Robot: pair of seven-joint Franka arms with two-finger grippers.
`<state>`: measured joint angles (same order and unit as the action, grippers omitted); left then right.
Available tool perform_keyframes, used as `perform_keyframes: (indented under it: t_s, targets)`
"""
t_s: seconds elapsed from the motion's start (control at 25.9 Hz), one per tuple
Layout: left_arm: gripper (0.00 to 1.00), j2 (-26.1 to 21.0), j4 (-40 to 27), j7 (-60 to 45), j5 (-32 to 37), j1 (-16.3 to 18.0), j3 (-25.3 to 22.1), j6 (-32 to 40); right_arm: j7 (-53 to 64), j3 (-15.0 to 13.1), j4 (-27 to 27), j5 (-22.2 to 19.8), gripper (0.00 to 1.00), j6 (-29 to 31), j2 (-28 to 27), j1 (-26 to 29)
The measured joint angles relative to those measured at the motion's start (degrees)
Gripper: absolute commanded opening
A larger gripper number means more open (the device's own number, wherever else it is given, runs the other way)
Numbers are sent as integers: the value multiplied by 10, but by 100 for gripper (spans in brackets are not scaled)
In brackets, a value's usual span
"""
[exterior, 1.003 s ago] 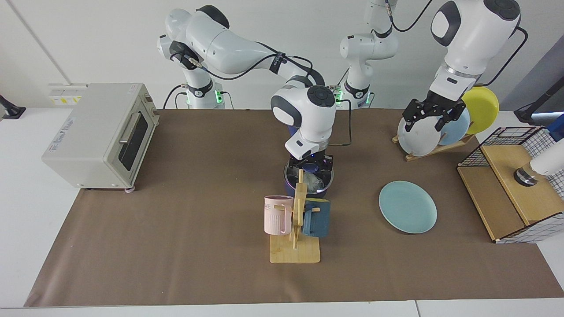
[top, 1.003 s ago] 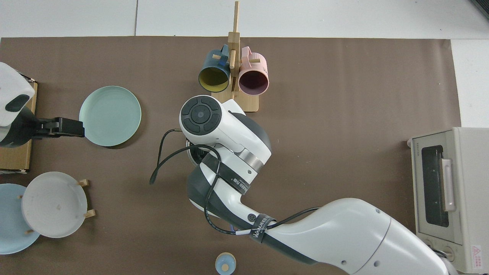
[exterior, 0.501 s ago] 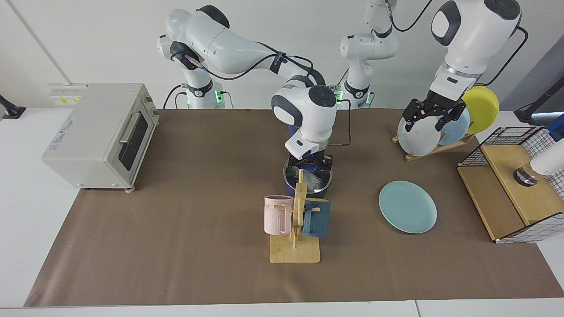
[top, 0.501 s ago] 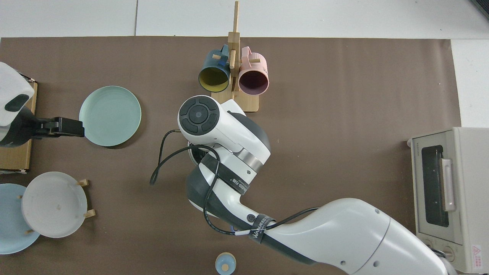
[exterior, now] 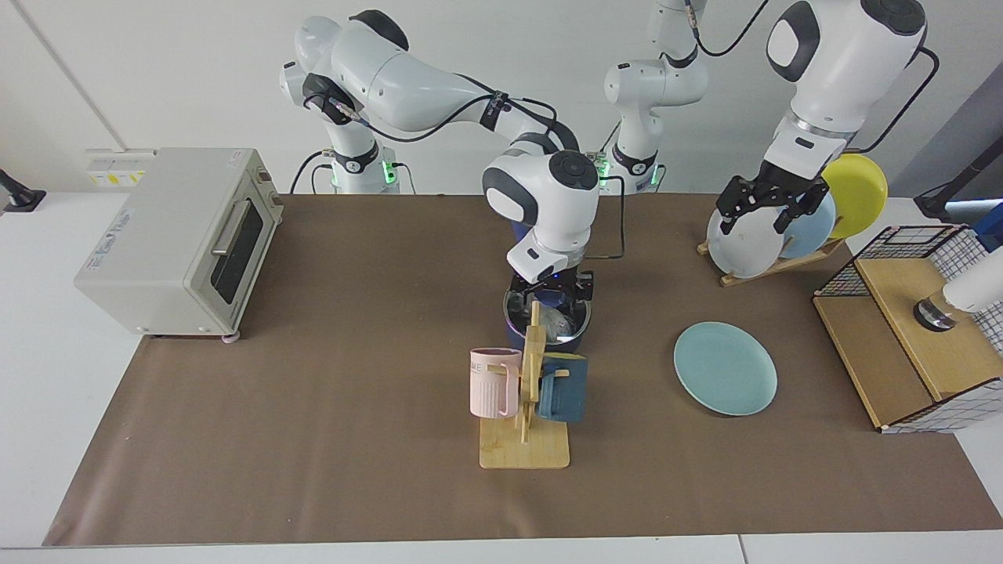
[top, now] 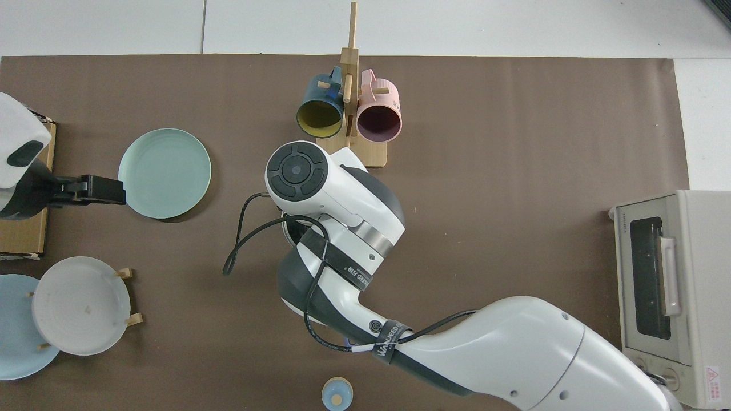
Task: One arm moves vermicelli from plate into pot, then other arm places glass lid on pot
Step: 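Lower the glass lid onto the saucepan with the right gripper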
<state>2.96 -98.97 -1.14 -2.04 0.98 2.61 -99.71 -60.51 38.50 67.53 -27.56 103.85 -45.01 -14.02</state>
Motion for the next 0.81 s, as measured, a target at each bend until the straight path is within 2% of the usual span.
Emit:
perform_keyframes:
  t_s: [0.19,0.31,0.69,0.81]
  targets:
    - [100,0,0,0,0,0,0,0,0,16,-5,0,100,-13,1,5]
    - [100,0,1,0,0,0,0,0,0,41,-13,-5,100,-23,7,20]
    - [100,0,3,0,0,0,0,0,29,134,-14,-6,100,-55,51,130]
    - [100,0,3,0,0,0,0,0,48,149,-12,-6,100,-66,54,162]
